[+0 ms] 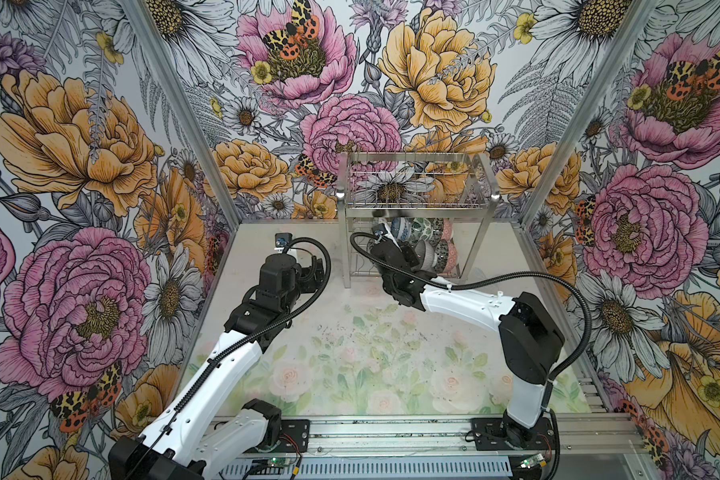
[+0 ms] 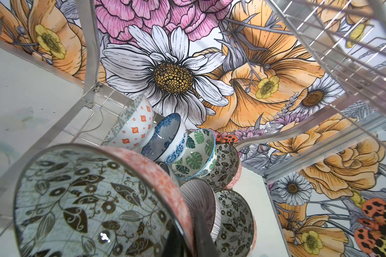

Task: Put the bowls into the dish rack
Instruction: 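Lower the leaf bowl on edge into the rack slot beside the green bowl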

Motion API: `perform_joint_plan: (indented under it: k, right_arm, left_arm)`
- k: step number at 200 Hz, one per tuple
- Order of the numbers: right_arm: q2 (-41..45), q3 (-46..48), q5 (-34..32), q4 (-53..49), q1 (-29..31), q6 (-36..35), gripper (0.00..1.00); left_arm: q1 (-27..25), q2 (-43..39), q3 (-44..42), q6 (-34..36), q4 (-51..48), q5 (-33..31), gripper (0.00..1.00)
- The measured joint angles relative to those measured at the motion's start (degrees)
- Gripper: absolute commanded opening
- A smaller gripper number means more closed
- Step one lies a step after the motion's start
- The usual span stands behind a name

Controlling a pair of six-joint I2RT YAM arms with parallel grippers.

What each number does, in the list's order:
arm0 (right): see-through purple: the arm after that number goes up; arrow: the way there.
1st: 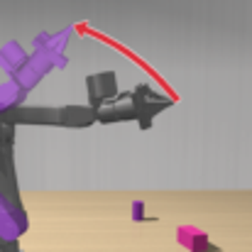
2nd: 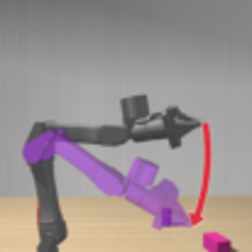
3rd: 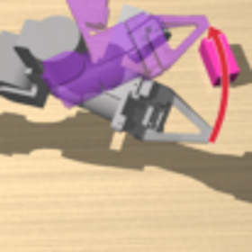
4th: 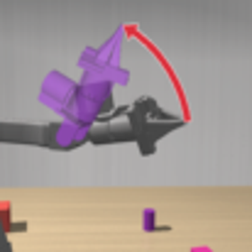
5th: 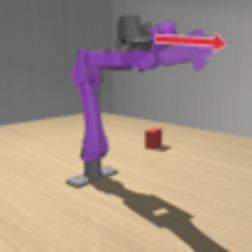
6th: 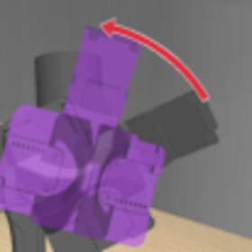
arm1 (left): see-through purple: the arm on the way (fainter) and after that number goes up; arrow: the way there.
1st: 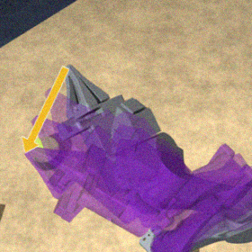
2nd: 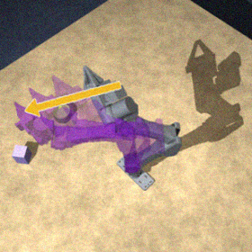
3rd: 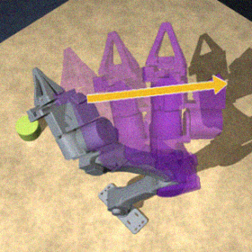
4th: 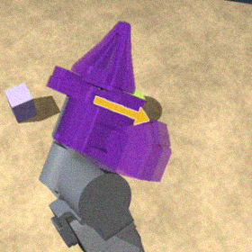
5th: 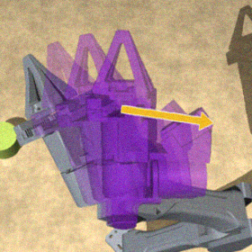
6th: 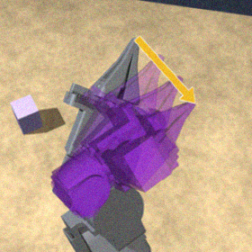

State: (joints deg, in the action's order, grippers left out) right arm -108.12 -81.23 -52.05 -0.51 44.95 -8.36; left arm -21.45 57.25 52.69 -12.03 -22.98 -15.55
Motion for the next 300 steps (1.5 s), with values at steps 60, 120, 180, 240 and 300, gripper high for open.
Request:
perform_joint_plan:
  k: [60, 120, 180, 240, 300]
  right_arm:
    - [-7.8, -5.84, -5.33, 4.5, 0.0, -7.61, 0.0]
    - [-12.85, -9.33, -6.8, 6.78, 0.0, -12.17, 0.0]
    - [-16.52, -11.13, -7.41, 9.42, -0.28, -17.2, 0.0]
    - [-20.02, -12.5, -8.17, 11.28, -0.83, -20.65, 0.0]
    - [-23.45, -14.78, -9.31, 13.33, -1.77, -23.06, 0.0]
  left_arm:
    - [0.5, 0.61, -0.66, -0.02, 0.04, 0.92, 0.99]
    - [0.81, 0.61, -1.07, -0.02, 0.09, 1.29, 0.99]
    - [1.03, 0.61, -1.29, -0.02, 0.09, 1.49, 0.99]
    - [1.14, 0.61, -1.73, -0.17, 0.44, 1.55, 0.99]
    - [1.4, 0.61, -1.77, -0.17, 0.48, 1.92, 0.99]
